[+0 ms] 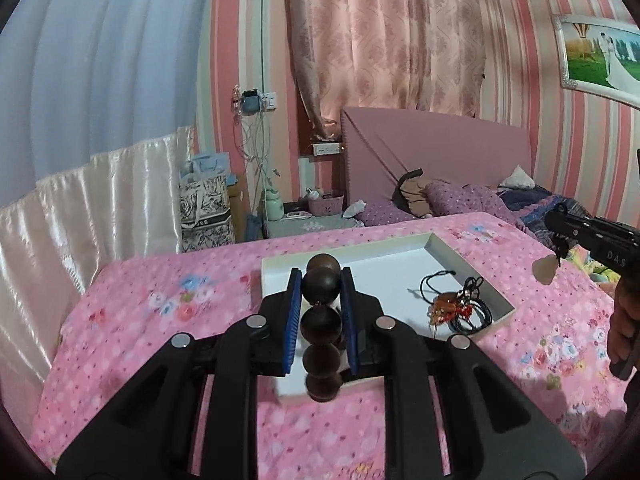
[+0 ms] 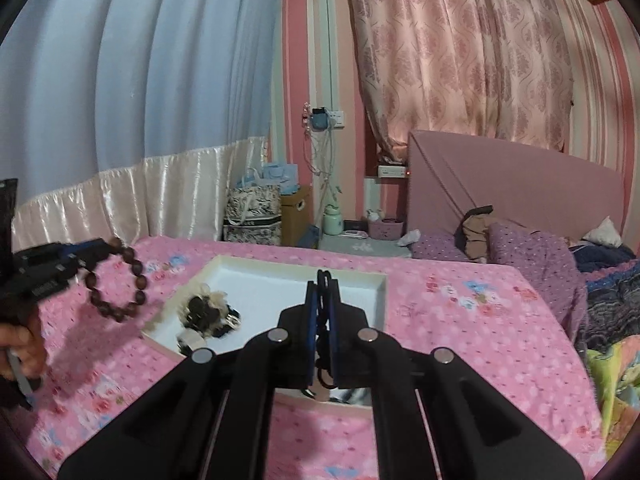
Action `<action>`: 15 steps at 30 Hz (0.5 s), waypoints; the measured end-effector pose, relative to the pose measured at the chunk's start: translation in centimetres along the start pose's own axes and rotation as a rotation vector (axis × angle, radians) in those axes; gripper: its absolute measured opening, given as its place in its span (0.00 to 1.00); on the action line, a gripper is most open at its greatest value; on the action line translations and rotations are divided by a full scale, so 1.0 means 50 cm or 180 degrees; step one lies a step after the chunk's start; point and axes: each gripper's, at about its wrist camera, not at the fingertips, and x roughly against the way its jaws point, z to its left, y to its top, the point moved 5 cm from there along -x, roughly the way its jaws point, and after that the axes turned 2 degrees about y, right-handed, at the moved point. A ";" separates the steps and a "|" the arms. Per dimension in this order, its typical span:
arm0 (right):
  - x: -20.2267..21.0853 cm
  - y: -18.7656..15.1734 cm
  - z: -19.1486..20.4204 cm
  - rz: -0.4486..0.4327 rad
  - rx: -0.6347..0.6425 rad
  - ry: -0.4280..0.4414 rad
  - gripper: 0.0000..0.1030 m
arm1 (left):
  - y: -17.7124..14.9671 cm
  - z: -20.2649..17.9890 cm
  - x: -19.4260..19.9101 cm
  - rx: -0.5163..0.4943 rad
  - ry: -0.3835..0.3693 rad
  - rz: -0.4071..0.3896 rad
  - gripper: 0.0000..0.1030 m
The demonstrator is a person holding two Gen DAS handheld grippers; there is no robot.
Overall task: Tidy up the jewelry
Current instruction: 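Carry the bead bracelet with left tool while right tool carries the jade pendant cord over the tray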
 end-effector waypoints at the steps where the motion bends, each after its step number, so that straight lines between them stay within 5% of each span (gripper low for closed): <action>1: -0.006 0.003 0.005 0.0000 0.0006 0.0004 0.04 | 0.003 -0.003 -0.006 0.0002 -0.0005 0.0007 0.17; 10: -0.065 0.003 0.012 0.0089 0.0007 -0.0053 0.04 | 0.001 -0.013 -0.070 0.0028 0.0161 0.0052 0.17; 15: -0.105 -0.023 0.018 0.0073 0.0073 -0.0096 0.05 | -0.020 0.006 -0.097 0.0302 0.0156 -0.0067 0.17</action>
